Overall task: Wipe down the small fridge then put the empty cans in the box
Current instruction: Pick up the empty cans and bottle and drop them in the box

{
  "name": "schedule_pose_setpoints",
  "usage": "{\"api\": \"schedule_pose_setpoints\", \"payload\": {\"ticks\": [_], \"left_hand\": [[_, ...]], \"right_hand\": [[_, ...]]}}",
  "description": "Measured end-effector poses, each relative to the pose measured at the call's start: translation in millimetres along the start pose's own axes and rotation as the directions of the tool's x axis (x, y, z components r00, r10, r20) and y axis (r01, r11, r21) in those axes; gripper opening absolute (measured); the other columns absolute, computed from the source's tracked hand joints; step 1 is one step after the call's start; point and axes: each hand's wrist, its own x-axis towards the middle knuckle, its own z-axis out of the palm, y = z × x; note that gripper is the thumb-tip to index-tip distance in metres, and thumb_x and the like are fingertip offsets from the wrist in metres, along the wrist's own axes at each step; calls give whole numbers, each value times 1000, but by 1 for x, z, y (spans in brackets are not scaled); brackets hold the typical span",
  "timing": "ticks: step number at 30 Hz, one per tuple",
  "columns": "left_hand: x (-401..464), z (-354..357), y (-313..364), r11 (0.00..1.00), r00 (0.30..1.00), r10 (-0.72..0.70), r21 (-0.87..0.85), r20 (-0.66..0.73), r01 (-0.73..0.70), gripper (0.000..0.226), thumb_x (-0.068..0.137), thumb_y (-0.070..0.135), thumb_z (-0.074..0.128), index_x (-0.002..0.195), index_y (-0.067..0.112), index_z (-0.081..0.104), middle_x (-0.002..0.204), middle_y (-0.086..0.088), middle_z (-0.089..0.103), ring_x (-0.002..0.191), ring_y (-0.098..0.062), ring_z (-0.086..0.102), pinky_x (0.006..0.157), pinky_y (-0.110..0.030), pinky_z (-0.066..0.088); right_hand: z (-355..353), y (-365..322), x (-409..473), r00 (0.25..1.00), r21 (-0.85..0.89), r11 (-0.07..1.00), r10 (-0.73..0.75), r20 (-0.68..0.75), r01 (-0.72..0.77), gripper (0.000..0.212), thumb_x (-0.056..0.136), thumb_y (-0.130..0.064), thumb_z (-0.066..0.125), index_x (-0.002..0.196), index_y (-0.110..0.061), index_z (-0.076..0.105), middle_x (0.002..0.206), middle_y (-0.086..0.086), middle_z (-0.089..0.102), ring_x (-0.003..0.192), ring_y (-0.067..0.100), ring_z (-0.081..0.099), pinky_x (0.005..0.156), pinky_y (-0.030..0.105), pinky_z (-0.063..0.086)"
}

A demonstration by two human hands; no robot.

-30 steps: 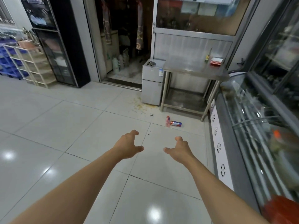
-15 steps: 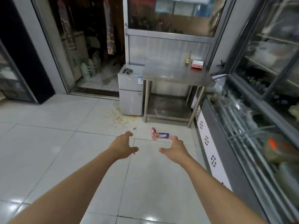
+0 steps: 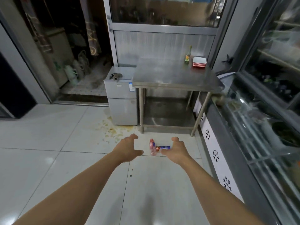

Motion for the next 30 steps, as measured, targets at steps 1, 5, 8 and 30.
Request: {"api": "schedule_pose_setpoints", "payload": {"ticks": [1,5,8,30], "left_hand": [[20,-5,3,1000,1000,-7,-1,2,7,67,84,34,67,140,18,33,141,-7,44,123,-24,49,99,-32,41],[90,-20,8,1000,1000,-29,-10,5,29,66,84,34,66,139,18,34,140,-7,45,121,-24,50,98,-33,43],[138,-29,4,998,998,-57,-8,30,58,67,84,36,66,139,18,33,139,-7,46,120,-24,51,98,-35,44],[509,48,-65,997,913,-70,54,403,52,68,82,34,69,138,18,35,135,-8,51,118,-23,53,95,-35,47]], "right_hand": [[-3,-7,21,1000,-9,1000,7,10,-7,72,82,-33,69,140,-15,29,134,10,35,109,23,50,80,26,45],[-14,-32,96,999,-30,1000,2,37,0,73,82,-32,69,140,-14,29,136,10,34,115,25,51,70,19,43],[-16,-43,146,998,-37,999,4,66,-2,71,83,-29,69,140,-14,29,136,10,34,113,23,51,62,16,40],[76,1,462,912,-105,917,395,111,-385,83,77,-31,71,143,-12,24,136,14,35,122,29,47,99,36,45]]}}
